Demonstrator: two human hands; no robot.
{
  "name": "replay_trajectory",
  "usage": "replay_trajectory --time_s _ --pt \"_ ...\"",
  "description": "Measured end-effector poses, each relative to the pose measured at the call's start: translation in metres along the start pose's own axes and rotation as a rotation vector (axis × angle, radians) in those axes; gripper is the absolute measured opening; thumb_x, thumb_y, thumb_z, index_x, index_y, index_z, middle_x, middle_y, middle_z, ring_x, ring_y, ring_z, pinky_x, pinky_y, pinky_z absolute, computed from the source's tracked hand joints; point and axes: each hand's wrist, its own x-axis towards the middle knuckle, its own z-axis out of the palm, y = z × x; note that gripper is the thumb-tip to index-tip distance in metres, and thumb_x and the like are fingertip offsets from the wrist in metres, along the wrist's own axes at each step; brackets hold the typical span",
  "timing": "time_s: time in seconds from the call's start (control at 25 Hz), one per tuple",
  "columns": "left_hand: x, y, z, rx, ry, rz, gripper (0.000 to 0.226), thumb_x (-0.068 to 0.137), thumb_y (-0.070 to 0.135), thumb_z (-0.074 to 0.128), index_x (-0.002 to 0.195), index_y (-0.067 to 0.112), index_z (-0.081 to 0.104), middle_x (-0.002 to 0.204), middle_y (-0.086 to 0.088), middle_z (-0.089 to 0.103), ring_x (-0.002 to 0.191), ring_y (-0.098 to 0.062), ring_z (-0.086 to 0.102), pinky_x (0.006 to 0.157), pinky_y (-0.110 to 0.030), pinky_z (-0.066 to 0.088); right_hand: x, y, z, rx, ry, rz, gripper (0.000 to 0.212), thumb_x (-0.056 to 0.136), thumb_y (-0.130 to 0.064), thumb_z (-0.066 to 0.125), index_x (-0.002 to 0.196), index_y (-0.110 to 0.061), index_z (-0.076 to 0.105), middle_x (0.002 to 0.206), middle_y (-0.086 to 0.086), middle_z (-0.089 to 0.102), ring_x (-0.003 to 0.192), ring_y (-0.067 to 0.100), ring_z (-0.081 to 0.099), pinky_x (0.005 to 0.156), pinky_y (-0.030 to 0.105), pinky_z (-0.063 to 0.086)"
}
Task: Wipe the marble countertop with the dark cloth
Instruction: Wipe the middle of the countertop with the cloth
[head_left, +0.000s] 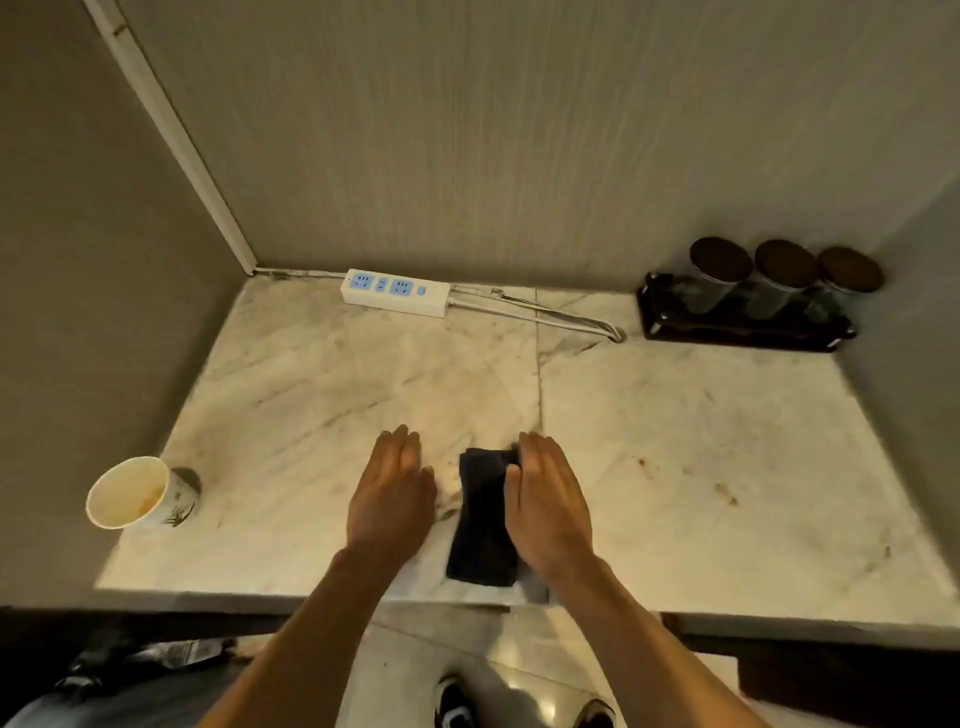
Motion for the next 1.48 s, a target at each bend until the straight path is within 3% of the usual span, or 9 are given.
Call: replay_trajectory --time_s 0.08,0.28,0.44,0.64,1.0,1.28,1.48 --pt "0.002 -0.001 0.010 -0.047 -0.022 -0.027 0.048 0.094 0.029 0.027 0.128 0.004 0.048 0.133 -0.018 0.051 0.129 -0.036 0.044 0.106 -0.045 0.039 0.002 -0.003 0.016 0.006 -0.005 0.016 0.044 0.097 -0.032 0.032 0.132 -0.009 0.044 0.134 0.009 0.051 0.124 0.026 0.046 0.103 0.038 0.041" --pt "-0.006 0.001 0.028 0.004 0.062 0.029 0.050 0.091 0.026 0.033 0.127 -0.001 0.054 0.130 -0.022 0.058 0.124 -0.037 0.052 0.105 -0.048 0.032 -0.006 -0.011 0.055 -0.101 0.000 0.011 0.061 0.092 -0.040 0.029 0.140 -0.005 0.041 0.145 0.015 0.043 0.136 0.032 0.036 0.112 0.042 0.031" --pt "-0.010 -0.001 0.034 -0.016 0.047 0.023 0.062 0.099 0.035 0.013 0.130 -0.003 0.050 0.134 -0.022 0.055 0.127 -0.036 0.049 0.107 -0.052 0.035 -0.011 -0.027 0.075 -0.144 0.003 0.118 0.069 0.090 -0.045 0.031 0.144 -0.003 0.035 0.149 0.019 0.037 0.138 0.035 0.032 0.113 0.048 0.027" --pt "-0.011 -0.005 0.044 0.020 0.048 0.020 0.051 0.091 0.025 0.032 0.134 0.002 0.048 0.140 -0.018 0.050 0.133 -0.033 0.043 0.112 -0.050 0.029 -0.015 -0.028 0.083 -0.156 0.005 0.162 0.070 0.090 -0.043 0.033 0.147 -0.004 0.027 0.154 0.016 0.029 0.142 0.032 0.025 0.115 0.045 0.019" --pt "-0.014 0.031 0.057 0.005 0.074 0.026 0.048 0.092 0.021 0.033 0.132 0.000 0.050 0.137 -0.019 0.053 0.133 -0.033 0.042 0.112 -0.052 0.030 -0.041 0.027 0.065 -0.153 -0.071 -0.140 0.066 0.092 -0.035 0.041 0.149 -0.006 0.024 0.158 0.013 0.019 0.146 0.024 0.011 0.114 0.041 0.017" --pt "-0.010 0.054 0.065 -0.010 0.069 0.038 0.048 0.091 0.022 0.035 0.132 0.002 0.050 0.137 -0.018 0.053 0.134 -0.033 0.042 0.112 -0.051 0.028 -0.036 0.074 0.035 -0.283 -0.191 -0.382 0.064 0.090 -0.036 0.041 0.146 -0.007 0.029 0.155 0.011 0.028 0.144 0.023 0.019 0.111 0.038 0.021" --pt "-0.006 0.063 0.070 -0.003 0.049 0.037 0.050 0.091 0.024 0.035 0.134 0.003 0.048 0.141 -0.017 0.050 0.136 -0.031 0.039 0.113 -0.049 0.025 -0.025 0.089 0.025 -0.358 -0.249 -0.487 0.066 0.092 -0.040 0.041 0.147 -0.007 0.027 0.157 0.010 0.020 0.146 0.023 0.012 0.114 0.037 0.014"
